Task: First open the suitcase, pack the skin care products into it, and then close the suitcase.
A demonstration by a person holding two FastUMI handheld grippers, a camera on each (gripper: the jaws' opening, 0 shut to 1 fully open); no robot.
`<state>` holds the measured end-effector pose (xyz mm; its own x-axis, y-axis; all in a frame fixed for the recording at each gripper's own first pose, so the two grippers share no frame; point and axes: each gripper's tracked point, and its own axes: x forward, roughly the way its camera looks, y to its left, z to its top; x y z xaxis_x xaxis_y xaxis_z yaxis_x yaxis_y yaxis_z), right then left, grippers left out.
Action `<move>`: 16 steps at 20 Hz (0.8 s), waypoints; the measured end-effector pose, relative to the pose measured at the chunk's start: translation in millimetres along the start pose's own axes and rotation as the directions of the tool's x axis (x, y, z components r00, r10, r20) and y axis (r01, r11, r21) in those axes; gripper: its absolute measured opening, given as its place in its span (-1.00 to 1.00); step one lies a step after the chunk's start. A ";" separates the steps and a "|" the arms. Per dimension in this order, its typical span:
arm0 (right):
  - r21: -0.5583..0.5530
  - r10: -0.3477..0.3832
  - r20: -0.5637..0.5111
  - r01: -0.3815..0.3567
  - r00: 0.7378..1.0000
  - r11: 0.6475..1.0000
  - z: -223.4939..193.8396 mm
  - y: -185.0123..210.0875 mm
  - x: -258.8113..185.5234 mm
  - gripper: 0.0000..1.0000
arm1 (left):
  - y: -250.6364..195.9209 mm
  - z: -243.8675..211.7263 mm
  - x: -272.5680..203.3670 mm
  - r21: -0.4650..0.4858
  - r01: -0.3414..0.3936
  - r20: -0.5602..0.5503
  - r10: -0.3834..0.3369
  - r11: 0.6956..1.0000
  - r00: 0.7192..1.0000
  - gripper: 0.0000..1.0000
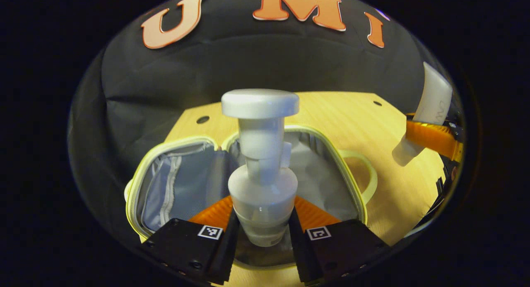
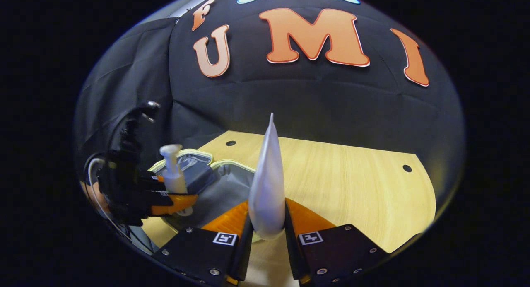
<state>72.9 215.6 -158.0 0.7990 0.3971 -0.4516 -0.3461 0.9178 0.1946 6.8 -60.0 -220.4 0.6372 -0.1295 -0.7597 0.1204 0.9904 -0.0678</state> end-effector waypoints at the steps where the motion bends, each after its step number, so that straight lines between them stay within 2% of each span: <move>1: 0.000 0.006 -0.005 -0.006 1.000 1.000 0.6 4.8 1.7 -0.20 | -1.4 -6.0 3.6 0.015 0.001 -0.039 0.000 1.000 0.999 0.19; 5: 0.019 0.018 -0.014 -0.018 1.000 1.000 -0.2 15.2 3.9 -0.20 | -3.8 -23.8 19.4 0.030 0.006 -0.155 -0.001 1.000 0.988 0.19; 6: 0.023 0.017 -0.017 -0.017 1.000 1.000 -0.5 15.9 4.5 -0.30 | -3.6 -26.7 24.5 0.024 0.009 -0.171 -0.005 1.000 0.985 0.18; 7: 0.026 0.016 -0.020 -0.015 1.000 1.000 -0.6 16.5 5.2 -0.30 | -3.8 -31.2 30.3 0.018 0.008 -0.191 -0.004 1.000 0.981 0.19; 8: 0.029 0.015 -0.022 -0.014 1.000 0.999 -0.9 16.1 6.6 -0.30 | -2.4 -29.6 33.1 0.019 0.008 -0.189 -0.005 1.000 0.982 0.18; 9: 0.033 0.015 -0.028 -0.014 0.999 0.999 -3.2 17.0 7.2 -0.20 | -1.2 -25.3 38.5 0.027 0.003 -0.185 0.002 1.000 0.983 0.19; 10: 0.036 0.015 -0.031 -0.014 0.999 0.999 -2.9 16.7 8.1 -0.30 | 0.7 -21.0 41.1 0.039 -0.003 -0.177 0.010 0.999 0.984 0.15; 11: 0.041 0.016 -0.037 -0.014 0.999 0.999 -3.2 17.2 9.0 -0.20 | 3.2 -20.9 47.5 0.043 -0.012 -0.178 0.019 0.999 0.984 0.19; 12: 0.046 0.016 -0.039 -0.014 0.999 0.999 -3.5 16.9 11.0 -0.30 | 4.2 -20.5 51.5 0.044 -0.019 -0.178 0.026 0.999 0.984 0.19; 15: 0.061 0.022 -0.057 -0.019 0.998 0.998 -7.0 20.2 14.7 -0.30 | 5.2 -34.5 66.5 0.006 -0.033 -0.226 0.033 0.999 0.974 0.20; 16: 0.064 0.022 -0.060 -0.018 0.998 0.998 -7.5 21.2 16.6 -0.20 | 2.6 -37.6 69.9 -0.012 -0.028 -0.232 0.025 1.000 0.972 0.22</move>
<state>75.1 241.7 -168.0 0.7599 0.4166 -0.4990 -0.3287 0.9085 0.2580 23.0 -64.6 -298.0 0.4458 -0.0903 -0.8906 0.0934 0.9942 -0.0541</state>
